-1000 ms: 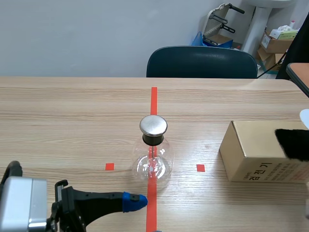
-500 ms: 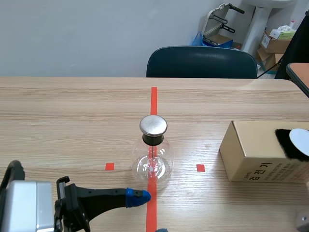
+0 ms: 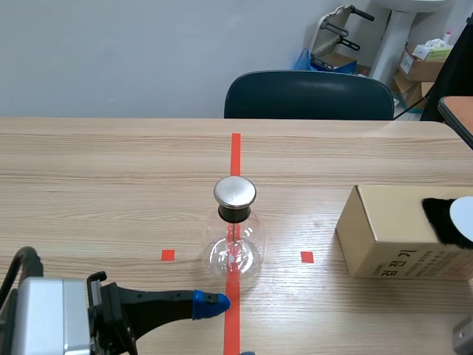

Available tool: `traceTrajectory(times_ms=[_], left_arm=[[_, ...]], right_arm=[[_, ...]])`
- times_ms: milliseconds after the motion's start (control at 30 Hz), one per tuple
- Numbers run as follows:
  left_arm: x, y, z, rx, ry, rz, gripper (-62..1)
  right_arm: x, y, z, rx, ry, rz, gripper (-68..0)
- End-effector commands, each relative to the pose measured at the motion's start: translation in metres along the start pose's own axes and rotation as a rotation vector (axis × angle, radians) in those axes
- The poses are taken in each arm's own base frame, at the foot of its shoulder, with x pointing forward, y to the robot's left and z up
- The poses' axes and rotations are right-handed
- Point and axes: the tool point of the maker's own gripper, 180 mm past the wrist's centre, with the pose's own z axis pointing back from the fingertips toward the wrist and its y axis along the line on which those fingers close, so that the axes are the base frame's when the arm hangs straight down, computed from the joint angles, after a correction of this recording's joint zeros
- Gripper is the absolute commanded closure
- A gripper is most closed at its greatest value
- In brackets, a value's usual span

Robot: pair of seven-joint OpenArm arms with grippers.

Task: Do the electroscope experiment

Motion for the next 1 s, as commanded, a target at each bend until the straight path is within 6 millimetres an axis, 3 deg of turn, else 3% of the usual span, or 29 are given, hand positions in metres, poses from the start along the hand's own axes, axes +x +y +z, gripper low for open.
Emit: traceTrajectory(times_ms=[0,133,267,333,467,533,633,700,733,833,900,967], left_arm=[[0.019,0.026,-0.022,0.11,-0.075,-0.033,-30.2],[0.018,0.025,-0.025,0.118,-0.07,-0.026,-30.2],[0.017,0.025,-0.027,0.125,-0.062,-0.02,-30.2],[0.017,0.025,-0.028,0.125,-0.063,-0.02,-30.2],[0.017,0.025,-0.027,0.125,-0.063,-0.021,-30.2],[0.017,0.025,-0.027,0.125,-0.063,-0.021,-30.2],[0.017,0.026,-0.027,0.128,-0.062,-0.022,-30.2],[0.017,0.027,-0.027,0.132,-0.062,-0.025,-30.2],[0.017,0.027,-0.027,0.132,-0.061,-0.027,-30.2],[0.015,0.028,-0.027,0.133,-0.056,-0.028,-30.2],[0.014,0.031,-0.027,0.134,-0.053,-0.039,-30.2],[0.011,0.033,-0.027,0.136,-0.046,-0.044,-30.2]], right_arm=[[0.006,-0.007,0.002,-0.011,-0.07,0.069,-0.8],[0.026,-0.003,0.008,0.001,-0.17,0.06,-0.8],[-0.012,-0.006,0.008,-0.019,0.053,0.039,-0.8],[-0.017,-0.007,0.008,-0.019,0.082,0.041,-0.8],[0.018,-0.004,0.009,-0.013,-0.109,0.042,-0.8],[0.023,-0.004,0.009,-0.016,-0.127,0.034,-0.8],[-0.013,-0.003,0.017,-0.02,0.09,0.005,-0.8],[-0.024,-0.002,0.022,-0.009,0.148,0.009,-0.8],[-0.02,-0.001,0.023,0.002,0.117,0.017,-0.8],[0.017,0.001,0.02,0.02,-0.098,0.042,-0.8],[0.025,0.0,0.02,0.017,-0.137,0.045,-0.8],[-0.001,-0.001,0.02,0.014,0.017,0.039,-0.8]])
